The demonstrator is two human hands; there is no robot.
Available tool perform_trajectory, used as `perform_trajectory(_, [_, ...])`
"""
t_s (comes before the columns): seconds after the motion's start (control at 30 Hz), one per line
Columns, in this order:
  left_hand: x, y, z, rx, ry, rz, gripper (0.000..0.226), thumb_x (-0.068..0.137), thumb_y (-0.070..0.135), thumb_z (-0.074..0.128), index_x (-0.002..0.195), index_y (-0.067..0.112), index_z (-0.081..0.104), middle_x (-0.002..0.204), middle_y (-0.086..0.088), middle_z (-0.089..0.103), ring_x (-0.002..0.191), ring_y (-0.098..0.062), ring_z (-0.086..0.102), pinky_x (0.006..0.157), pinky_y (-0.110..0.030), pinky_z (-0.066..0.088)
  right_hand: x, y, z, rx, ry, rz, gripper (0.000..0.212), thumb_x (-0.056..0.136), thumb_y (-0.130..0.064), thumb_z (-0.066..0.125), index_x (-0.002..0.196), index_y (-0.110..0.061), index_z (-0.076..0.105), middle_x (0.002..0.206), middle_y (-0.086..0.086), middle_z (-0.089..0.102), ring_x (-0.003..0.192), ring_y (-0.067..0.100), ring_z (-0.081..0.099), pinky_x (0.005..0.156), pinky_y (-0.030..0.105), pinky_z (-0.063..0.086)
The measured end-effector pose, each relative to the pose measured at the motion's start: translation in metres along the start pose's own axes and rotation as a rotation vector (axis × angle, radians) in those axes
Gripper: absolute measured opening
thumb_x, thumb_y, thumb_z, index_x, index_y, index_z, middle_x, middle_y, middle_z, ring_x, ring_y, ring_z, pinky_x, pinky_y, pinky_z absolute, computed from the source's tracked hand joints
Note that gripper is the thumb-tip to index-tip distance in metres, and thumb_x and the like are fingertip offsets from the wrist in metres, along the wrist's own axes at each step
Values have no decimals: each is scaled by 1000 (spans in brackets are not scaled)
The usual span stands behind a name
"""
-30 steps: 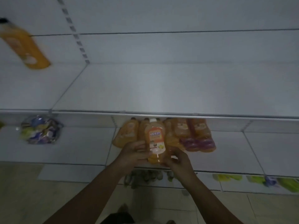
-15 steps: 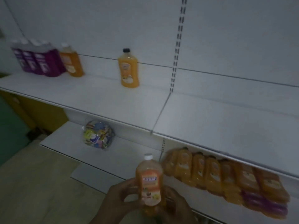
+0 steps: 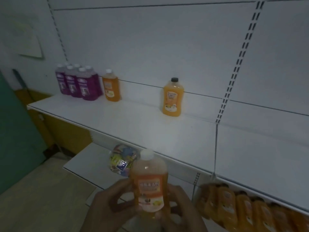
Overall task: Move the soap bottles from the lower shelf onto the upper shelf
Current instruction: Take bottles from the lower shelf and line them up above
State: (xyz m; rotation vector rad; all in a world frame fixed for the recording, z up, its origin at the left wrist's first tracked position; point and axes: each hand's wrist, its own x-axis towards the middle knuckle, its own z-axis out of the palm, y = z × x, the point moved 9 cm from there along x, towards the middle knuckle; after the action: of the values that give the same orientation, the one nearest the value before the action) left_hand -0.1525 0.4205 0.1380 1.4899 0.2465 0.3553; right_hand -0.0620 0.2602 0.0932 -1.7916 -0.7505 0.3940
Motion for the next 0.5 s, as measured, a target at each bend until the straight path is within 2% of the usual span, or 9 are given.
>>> perform_trajectory(0.03, [6,10,-8,26,36,34,63,59,4,96,114,30,79,119,-10,76,116,-26,70,87,-45,63,14,-31,-8,-3,-32,-110,55,85,-36,82,131,-54,56,124,-20,62,117,-3,60,91,25,56])
perform_trajectory(0.13, [32,57,-22,165,76,212,58,70,1,85,117,35,78,118,-4,77,114,-22,71,86,-43,63,46,-70,-16,2,-10,-154,55,89,-22,79,132,-45,56,122,-21,63,115,0,61,90,20,54])
perform_trajectory(0.23, [59,100,-33,267,121,287,59,78,4,84,124,40,72,120,3,76,114,-17,70,87,-40,63,97,-106,-24,-34,-29,-232,46,92,-23,74,132,-39,57,121,-20,65,111,-1,63,89,16,53])
perform_trajectory(0.3, [80,123,-44,318,164,338,59,82,3,81,131,33,69,123,4,74,115,-17,70,88,-42,62,132,-129,-25,-31,-43,-255,41,93,-24,73,131,-34,60,119,-16,68,107,1,66,90,20,55])
perform_trajectory(0.37, [103,139,-56,386,193,384,59,85,2,80,136,26,65,127,6,73,115,-18,70,92,-38,60,166,-144,-22,-5,-52,-258,38,92,-20,73,128,-28,63,115,-13,71,103,4,68,91,27,57])
perform_trajectory(0.5, [158,153,-87,449,239,409,54,86,3,80,135,21,66,125,6,74,111,-15,72,96,-31,58,236,-157,-14,-82,-8,-276,37,90,-15,74,125,-21,65,113,-8,72,101,9,70,89,33,59])
